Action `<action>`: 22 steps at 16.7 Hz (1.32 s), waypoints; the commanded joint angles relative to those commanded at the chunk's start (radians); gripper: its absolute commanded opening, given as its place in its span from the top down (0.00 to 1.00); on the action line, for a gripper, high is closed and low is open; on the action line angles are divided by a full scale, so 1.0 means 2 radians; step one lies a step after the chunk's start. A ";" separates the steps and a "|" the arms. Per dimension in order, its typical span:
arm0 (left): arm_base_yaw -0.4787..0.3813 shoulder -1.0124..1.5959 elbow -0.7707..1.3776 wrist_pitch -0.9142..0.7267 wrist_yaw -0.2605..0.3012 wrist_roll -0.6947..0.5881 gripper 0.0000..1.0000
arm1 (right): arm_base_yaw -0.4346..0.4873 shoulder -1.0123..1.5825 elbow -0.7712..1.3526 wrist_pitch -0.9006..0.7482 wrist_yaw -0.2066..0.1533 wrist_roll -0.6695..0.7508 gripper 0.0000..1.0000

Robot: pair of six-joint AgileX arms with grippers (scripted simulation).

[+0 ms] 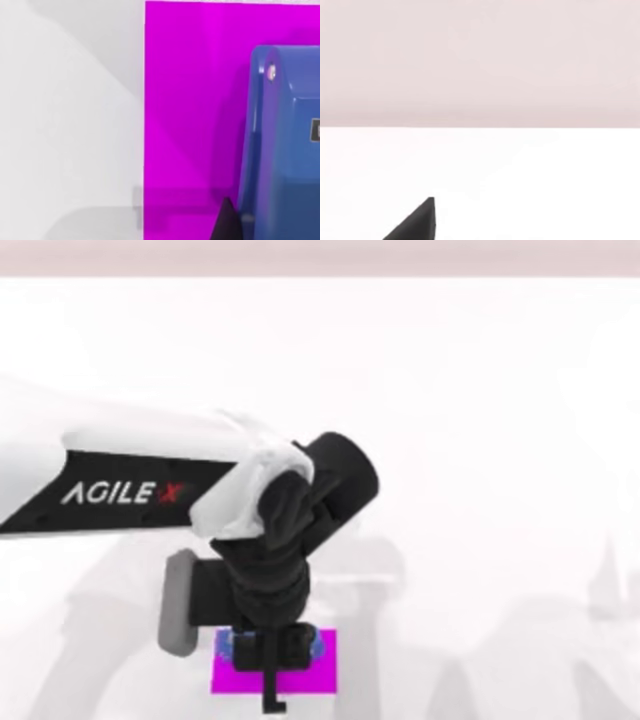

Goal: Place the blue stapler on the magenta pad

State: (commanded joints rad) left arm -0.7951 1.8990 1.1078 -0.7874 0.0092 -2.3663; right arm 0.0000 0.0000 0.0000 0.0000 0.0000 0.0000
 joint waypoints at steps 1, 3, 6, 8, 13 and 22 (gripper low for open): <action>0.000 0.003 -0.006 0.007 0.000 0.000 1.00 | 0.000 0.000 0.000 0.000 0.000 0.000 0.00; 0.000 0.003 -0.007 0.008 0.000 0.000 1.00 | 0.000 0.000 0.000 0.000 0.000 0.000 0.00; 0.000 0.003 -0.007 0.008 0.000 0.000 0.92 | 0.000 0.000 0.000 0.000 0.000 0.000 0.00; 0.000 0.003 -0.007 0.008 0.000 0.000 0.77 | 0.000 0.000 0.000 0.000 0.000 0.000 0.00; 0.000 0.003 -0.007 0.008 0.000 0.000 0.40 | 0.000 0.000 0.000 0.000 0.000 0.000 0.00; 0.000 0.003 -0.007 0.008 0.000 0.000 0.00 | 0.000 0.000 0.000 0.000 0.000 0.000 0.00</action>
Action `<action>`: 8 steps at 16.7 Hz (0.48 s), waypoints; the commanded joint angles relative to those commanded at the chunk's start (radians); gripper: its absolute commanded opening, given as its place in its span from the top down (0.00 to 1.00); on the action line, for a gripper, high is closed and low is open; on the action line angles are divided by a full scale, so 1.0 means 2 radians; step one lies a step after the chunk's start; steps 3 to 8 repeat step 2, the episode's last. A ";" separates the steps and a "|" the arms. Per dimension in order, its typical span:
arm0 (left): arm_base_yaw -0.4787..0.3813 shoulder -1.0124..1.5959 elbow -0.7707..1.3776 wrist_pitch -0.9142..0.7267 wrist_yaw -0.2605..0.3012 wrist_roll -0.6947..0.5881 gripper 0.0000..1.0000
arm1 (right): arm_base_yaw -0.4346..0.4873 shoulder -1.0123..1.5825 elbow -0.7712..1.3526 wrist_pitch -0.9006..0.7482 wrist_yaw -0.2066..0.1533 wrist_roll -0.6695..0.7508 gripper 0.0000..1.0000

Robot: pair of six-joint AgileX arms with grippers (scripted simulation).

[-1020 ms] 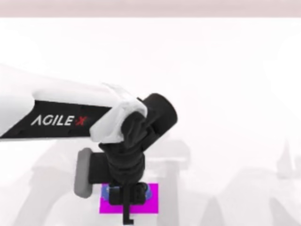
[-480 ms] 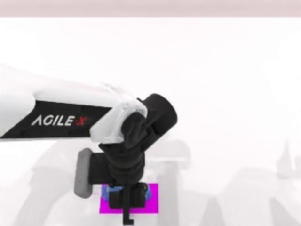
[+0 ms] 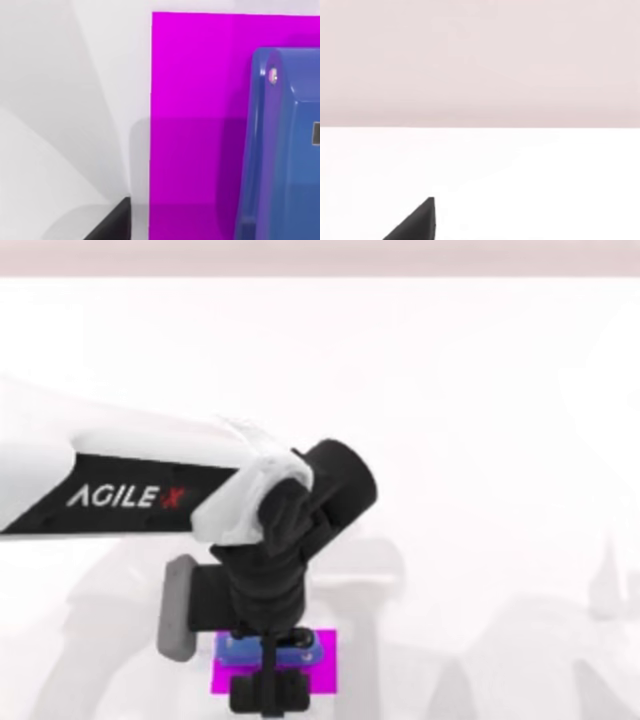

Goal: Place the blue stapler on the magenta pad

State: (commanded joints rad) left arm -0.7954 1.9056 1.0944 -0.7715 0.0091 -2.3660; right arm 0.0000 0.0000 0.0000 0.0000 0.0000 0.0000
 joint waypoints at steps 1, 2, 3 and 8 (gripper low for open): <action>0.000 0.000 0.000 0.000 0.000 0.000 0.00 | 0.000 0.000 0.000 0.000 0.000 0.000 0.00; 0.000 0.000 0.000 0.000 0.000 0.000 0.00 | 0.000 0.000 0.000 0.000 0.000 0.000 0.00; 0.000 0.000 0.000 0.000 0.000 0.000 0.00 | 0.000 0.000 0.000 0.000 0.000 0.000 0.00; 0.000 0.000 0.000 0.000 0.000 0.000 0.00 | 0.000 0.000 0.000 0.000 0.000 0.000 0.00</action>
